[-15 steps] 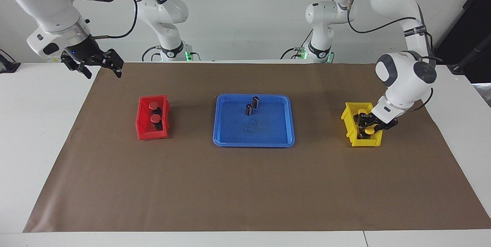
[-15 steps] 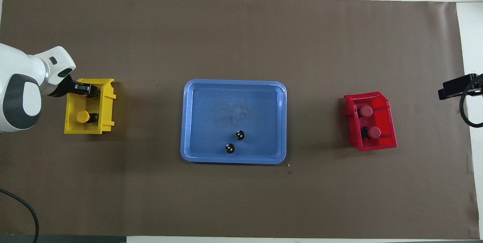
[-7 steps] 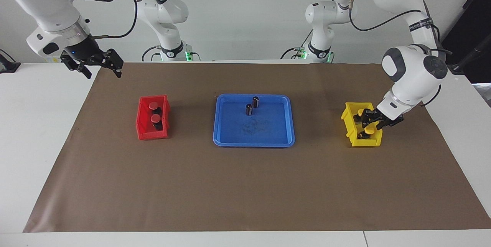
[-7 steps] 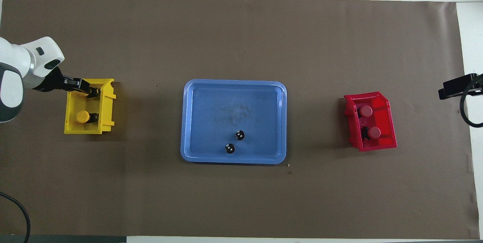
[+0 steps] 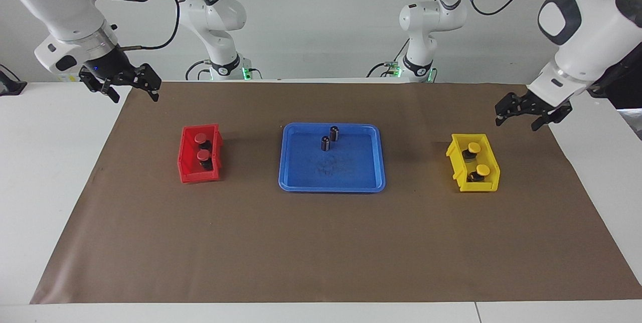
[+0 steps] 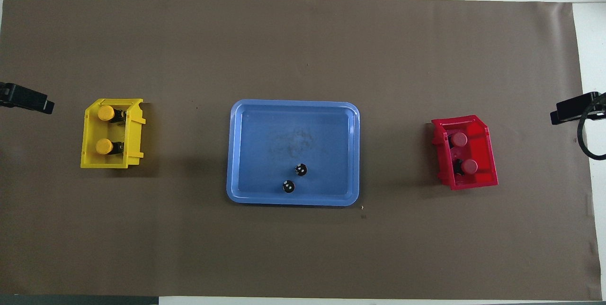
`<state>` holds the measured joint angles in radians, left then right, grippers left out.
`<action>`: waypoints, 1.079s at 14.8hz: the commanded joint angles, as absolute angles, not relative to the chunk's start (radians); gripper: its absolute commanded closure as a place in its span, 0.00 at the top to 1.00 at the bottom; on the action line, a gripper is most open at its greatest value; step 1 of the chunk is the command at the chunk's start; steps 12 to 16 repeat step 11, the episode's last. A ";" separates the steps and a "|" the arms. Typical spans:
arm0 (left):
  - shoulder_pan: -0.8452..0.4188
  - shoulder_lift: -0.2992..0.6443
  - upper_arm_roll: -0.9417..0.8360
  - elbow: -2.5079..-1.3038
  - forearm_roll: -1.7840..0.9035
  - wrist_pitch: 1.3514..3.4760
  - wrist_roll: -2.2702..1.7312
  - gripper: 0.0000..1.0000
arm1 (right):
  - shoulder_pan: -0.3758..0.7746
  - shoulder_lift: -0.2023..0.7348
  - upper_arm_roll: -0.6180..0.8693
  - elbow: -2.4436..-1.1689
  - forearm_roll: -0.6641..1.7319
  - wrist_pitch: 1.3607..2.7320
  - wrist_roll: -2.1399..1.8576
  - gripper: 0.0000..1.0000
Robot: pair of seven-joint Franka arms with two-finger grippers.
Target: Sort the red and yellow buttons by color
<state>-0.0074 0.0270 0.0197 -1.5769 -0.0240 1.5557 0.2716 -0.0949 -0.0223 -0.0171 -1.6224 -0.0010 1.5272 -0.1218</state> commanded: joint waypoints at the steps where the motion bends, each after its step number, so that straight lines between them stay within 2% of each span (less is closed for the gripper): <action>1: -0.012 0.023 0.005 -1.481 -0.003 1.412 0.253 1.00 | -0.098 -0.011 -0.008 -1.600 -0.023 1.512 -0.101 1.00; 3: -0.015 0.031 0.002 -1.386 -0.008 1.324 0.213 1.00 | -0.098 -0.011 -0.008 -1.598 -0.023 1.513 -0.101 1.00; 4: -0.018 0.026 -0.014 -1.378 -0.011 1.315 0.200 1.00 | -0.098 -0.011 -0.008 -1.598 -0.023 1.513 -0.101 1.00; 16: -0.023 -0.008 -0.028 -1.371 -0.046 1.301 0.101 1.00 | -0.098 -0.011 -0.008 -1.598 -0.023 1.513 -0.101 1.00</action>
